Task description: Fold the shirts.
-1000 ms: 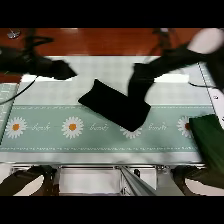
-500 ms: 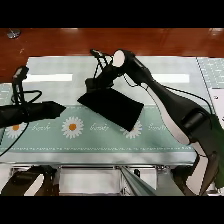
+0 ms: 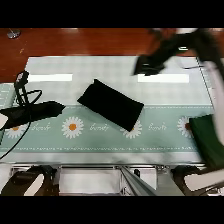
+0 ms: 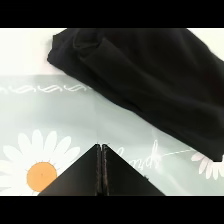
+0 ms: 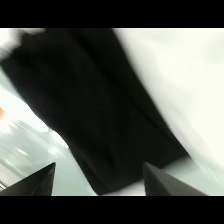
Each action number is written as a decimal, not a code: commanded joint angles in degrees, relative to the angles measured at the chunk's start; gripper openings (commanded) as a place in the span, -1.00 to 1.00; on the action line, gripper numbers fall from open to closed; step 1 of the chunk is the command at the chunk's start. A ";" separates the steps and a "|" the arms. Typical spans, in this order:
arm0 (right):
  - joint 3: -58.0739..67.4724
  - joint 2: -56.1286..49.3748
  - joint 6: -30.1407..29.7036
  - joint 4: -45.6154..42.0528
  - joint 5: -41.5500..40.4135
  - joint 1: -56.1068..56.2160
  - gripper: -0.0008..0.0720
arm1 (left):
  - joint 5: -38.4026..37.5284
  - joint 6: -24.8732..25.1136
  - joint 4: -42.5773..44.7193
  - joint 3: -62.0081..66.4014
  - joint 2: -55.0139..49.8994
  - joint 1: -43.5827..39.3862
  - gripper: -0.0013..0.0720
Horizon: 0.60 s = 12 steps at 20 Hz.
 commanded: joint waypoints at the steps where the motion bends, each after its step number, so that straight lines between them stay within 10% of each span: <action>1: -31.21 22.47 3.06 -4.74 -16.02 -8.90 0.75 | 0.90 0.00 -0.04 -0.17 -2.58 -0.50 -0.88; 6: -71.80 33.07 6.58 18.82 -45.81 -4.02 0.75 | 2.62 -0.02 -1.36 -0.15 -6.36 -3.56 -0.88; 12: -67.73 15.80 -2.19 32.04 -47.56 5.97 0.75 | 5.22 0.00 -2.97 -0.17 -8.55 -4.74 -0.88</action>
